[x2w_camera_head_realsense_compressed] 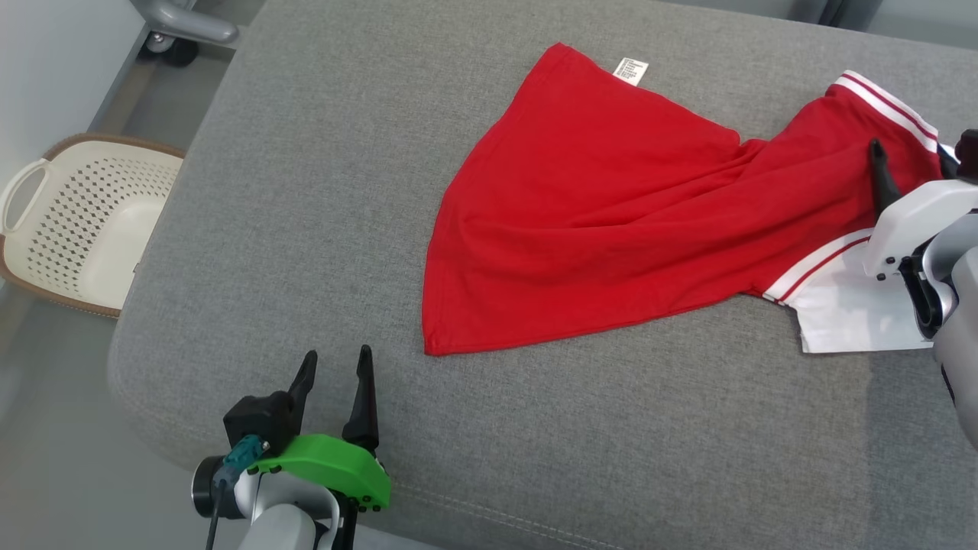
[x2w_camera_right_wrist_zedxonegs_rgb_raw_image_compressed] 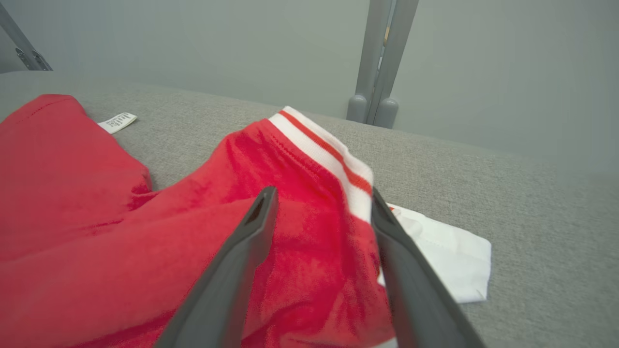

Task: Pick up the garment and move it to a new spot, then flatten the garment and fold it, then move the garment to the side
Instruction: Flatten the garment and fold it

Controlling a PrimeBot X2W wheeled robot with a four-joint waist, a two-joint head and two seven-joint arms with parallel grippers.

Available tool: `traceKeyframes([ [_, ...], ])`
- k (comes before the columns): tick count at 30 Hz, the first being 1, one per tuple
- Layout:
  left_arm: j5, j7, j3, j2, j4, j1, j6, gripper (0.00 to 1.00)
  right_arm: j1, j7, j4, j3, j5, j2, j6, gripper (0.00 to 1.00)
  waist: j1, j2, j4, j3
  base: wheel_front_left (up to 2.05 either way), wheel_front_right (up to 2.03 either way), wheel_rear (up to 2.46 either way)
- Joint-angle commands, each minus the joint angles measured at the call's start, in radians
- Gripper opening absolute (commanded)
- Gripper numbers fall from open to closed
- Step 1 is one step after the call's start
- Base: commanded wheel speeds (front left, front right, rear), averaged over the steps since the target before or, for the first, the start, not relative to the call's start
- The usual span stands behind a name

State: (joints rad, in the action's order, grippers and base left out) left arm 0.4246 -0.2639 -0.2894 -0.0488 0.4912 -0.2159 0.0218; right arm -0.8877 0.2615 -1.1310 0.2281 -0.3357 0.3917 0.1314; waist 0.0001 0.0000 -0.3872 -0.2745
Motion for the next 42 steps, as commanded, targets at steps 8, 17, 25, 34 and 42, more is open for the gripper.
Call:
traceKeyframes([
  [8,-0.01,0.0,0.035,-0.004,-0.006,0.038,0.01,1.0,0.198,0.003,0.162,-0.154,0.032,-0.025,-0.001,1.0,-0.0001,0.0,0.112,0.09,0.0,0.0,0.0],
  [17,-0.075,0.0,0.106,-0.004,-0.021,0.093,0.006,1.0,0.514,0.003,0.423,-0.261,0.08,-0.148,-0.001,1.0,-0.0001,0.0,0.239,0.191,0.0,0.0,0.0],
  [25,-0.152,0.0,0.153,-0.004,-0.058,0.149,-0.002,1.0,0.695,0.003,0.611,-0.31,0.138,-0.237,-0.001,1.0,-0.0001,0.0,0.3,0.265,0.0,0.0,0.0],
  [34,-0.211,0.0,0.182,-0.004,-0.079,0.213,-0.003,1.0,0.789,0.004,0.729,-0.334,0.162,-0.29,-0.001,1.0,-0.0001,0.0,0.342,0.315,0.0,0.0,0.0],
  [42,-0.272,0.0,0.2,-0.004,-0.084,0.249,-0.018,1.0,0.832,0.004,0.772,-0.291,0.174,-0.313,-0.001,1.0,-0.0001,0.0,0.375,0.343,0.0,0.0,0.0],
])
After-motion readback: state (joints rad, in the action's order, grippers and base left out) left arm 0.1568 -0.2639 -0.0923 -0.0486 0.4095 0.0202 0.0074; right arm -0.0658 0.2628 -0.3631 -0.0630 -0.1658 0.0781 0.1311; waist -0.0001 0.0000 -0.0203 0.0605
